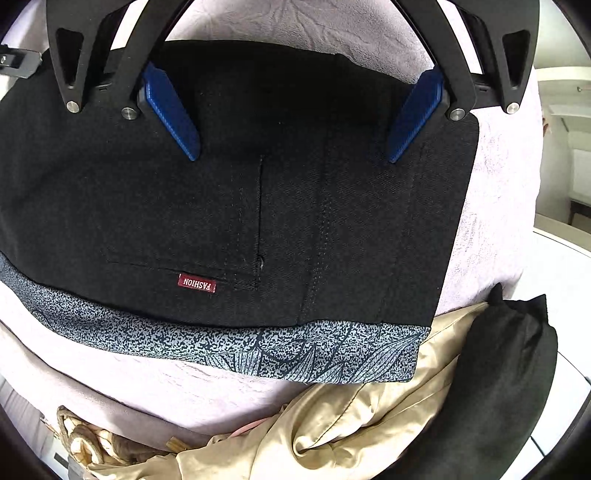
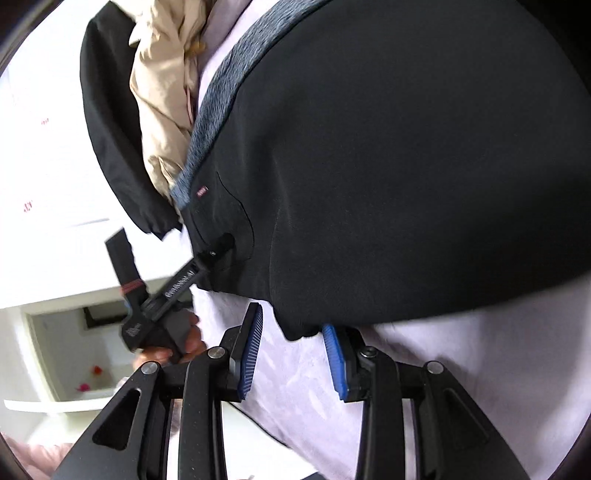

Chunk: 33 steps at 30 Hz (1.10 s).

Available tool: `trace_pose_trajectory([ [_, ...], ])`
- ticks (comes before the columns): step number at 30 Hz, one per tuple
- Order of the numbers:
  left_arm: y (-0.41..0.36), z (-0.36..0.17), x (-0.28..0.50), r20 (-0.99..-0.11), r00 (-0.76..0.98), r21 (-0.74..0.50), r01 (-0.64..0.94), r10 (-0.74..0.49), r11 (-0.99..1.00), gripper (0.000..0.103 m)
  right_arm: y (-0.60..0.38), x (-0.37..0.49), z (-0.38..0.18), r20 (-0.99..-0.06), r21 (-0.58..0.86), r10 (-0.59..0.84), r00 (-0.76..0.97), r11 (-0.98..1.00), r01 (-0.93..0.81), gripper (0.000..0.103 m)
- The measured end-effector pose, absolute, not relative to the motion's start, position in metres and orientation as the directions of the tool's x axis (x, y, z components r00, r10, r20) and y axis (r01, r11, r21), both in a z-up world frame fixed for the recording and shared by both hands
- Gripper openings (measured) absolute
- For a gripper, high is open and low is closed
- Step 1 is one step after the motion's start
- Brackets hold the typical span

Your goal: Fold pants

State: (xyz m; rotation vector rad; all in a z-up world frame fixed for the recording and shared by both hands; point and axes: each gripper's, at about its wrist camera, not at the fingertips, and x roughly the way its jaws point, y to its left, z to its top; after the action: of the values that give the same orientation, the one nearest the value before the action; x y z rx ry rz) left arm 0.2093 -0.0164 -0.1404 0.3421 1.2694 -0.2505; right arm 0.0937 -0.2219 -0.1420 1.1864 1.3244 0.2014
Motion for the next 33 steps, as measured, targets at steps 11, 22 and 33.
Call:
trace_pose_trajectory([
  [11,-0.016,-0.144,0.214,-0.96,0.28,0.134,0.372,0.027,0.918,0.102,-0.209,0.065,-0.138,-0.698,0.691,0.67,0.253,0.536,0.484,0.008],
  [22,-0.122,-0.125,0.129,-0.962,0.246,0.049,0.587,-0.12,0.808,0.102,-0.295,0.057,-0.064,-0.911,0.396,0.27,0.311,0.782,0.482,0.027],
  [33,-0.116,-0.14,0.127,-0.972,0.236,0.133,0.555,-0.003,0.821,0.103,-0.378,-0.01,-0.069,-0.955,0.286,0.15,0.254,0.688,0.668,0.019],
])
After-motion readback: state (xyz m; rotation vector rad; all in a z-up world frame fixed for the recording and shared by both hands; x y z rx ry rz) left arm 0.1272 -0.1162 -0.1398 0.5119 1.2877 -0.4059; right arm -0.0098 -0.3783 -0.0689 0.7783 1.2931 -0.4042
